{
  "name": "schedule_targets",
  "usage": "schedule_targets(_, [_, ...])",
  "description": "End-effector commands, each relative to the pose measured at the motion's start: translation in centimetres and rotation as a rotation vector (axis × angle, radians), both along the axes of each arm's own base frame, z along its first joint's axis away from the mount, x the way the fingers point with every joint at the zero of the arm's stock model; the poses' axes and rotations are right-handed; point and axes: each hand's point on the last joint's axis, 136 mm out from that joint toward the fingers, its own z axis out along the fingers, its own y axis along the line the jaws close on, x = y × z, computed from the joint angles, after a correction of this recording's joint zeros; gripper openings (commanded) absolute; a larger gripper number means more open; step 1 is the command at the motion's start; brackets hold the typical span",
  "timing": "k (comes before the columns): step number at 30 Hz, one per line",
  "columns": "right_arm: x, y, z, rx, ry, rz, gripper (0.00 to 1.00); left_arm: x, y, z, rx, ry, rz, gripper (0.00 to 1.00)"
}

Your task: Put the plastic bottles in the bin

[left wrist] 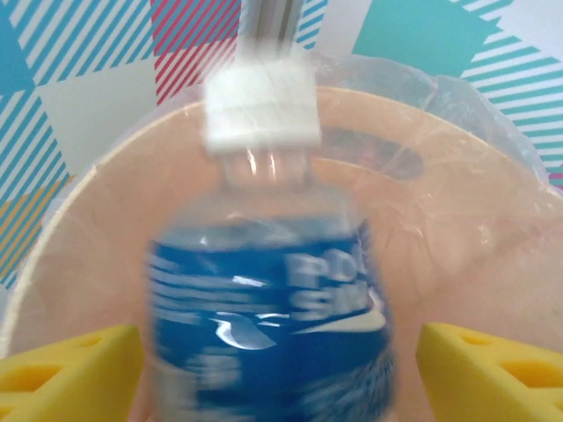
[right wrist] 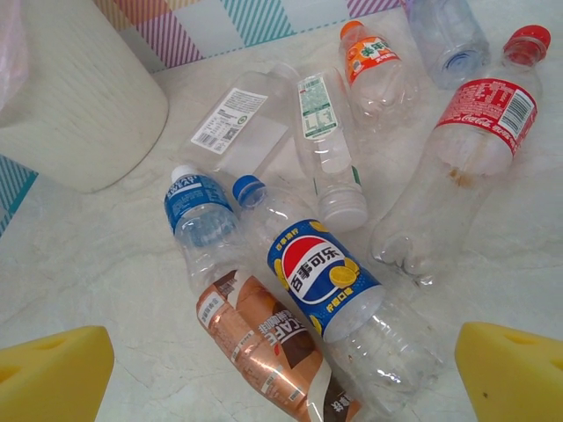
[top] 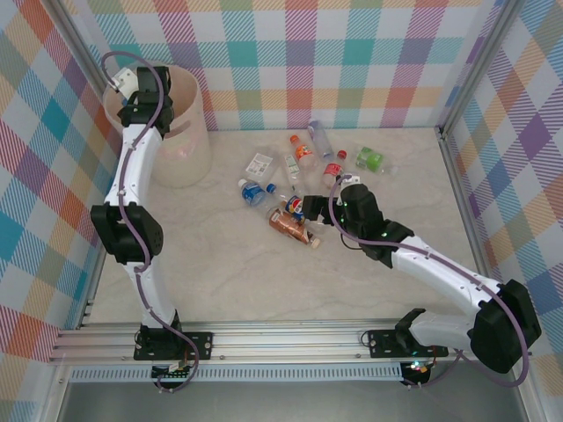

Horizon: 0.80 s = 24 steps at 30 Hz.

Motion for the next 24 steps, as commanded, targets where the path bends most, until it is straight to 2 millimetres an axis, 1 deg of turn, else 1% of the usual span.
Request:
schedule_targets(1, [0.2,-0.4,0.9,0.016,-0.036,-0.022,1.0,-0.4,0.7,0.5,-0.006,0.002,0.026,0.86])
schedule_targets(4, [0.3,-0.5,0.8,0.012,-0.037,-0.028,1.0,-0.6,0.4,1.2,-0.018,-0.01,0.009,0.91])
schedule_targets(10, [0.2,-0.6,0.6,-0.002,-0.049,-0.02,1.0,-0.8,-0.9,2.8,-0.073,-0.053,-0.07,0.94])
schedule_targets(17, [0.3,-1.8,0.6,0.002,-0.034,-0.069,1.0,-0.8,-3.1,4.4,-0.136,-0.097,-0.191,0.98])
schedule_targets(20, [0.3,-2.6,0.2,0.012,-0.004,-0.098,1.0,-0.7,-4.4,5.5,-0.167,-0.139,-0.266,1.0])
schedule_targets(24, [0.5,-3.7,-0.3,0.012,0.025,-0.121,1.0,-0.8,-6.1,6.9,-0.202,-0.175,-0.359,1.0])
